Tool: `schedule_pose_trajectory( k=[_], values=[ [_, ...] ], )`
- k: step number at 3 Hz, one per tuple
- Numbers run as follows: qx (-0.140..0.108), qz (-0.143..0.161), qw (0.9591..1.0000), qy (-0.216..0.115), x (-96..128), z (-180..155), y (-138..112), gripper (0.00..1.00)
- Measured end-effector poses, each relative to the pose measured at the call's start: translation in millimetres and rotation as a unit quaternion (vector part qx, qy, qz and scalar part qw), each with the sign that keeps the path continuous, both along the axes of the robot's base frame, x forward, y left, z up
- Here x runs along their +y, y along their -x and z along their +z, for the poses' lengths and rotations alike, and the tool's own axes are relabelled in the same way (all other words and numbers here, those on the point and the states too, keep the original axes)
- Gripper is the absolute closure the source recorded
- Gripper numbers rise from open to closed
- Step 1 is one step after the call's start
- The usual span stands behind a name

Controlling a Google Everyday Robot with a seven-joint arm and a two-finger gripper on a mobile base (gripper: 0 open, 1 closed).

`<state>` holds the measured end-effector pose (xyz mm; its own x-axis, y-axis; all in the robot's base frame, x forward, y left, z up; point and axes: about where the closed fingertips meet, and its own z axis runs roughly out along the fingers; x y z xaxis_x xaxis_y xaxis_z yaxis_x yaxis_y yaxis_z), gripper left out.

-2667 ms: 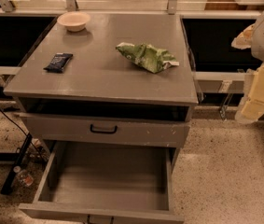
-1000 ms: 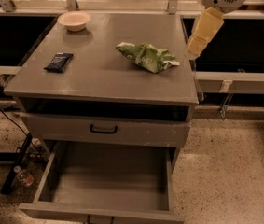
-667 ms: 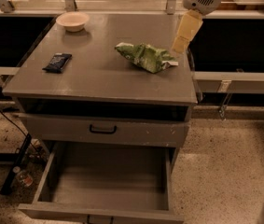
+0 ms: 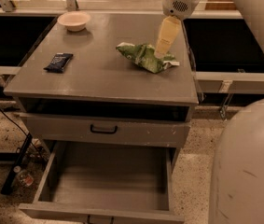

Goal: Place green jalapeno chip bag into middle drawer

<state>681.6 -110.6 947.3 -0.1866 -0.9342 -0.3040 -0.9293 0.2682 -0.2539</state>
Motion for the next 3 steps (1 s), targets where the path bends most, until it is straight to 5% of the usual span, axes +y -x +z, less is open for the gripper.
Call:
schedule_pose_trajectory(
  k=[1,3],
  values=[
    [0.011,0.0,0.9999,-0.005,18.3,-23.1,-33.9,0.0],
    [0.015,0.0,0.9998,-0.01,21.8,-29.7,-38.5,0.0]
  ],
)
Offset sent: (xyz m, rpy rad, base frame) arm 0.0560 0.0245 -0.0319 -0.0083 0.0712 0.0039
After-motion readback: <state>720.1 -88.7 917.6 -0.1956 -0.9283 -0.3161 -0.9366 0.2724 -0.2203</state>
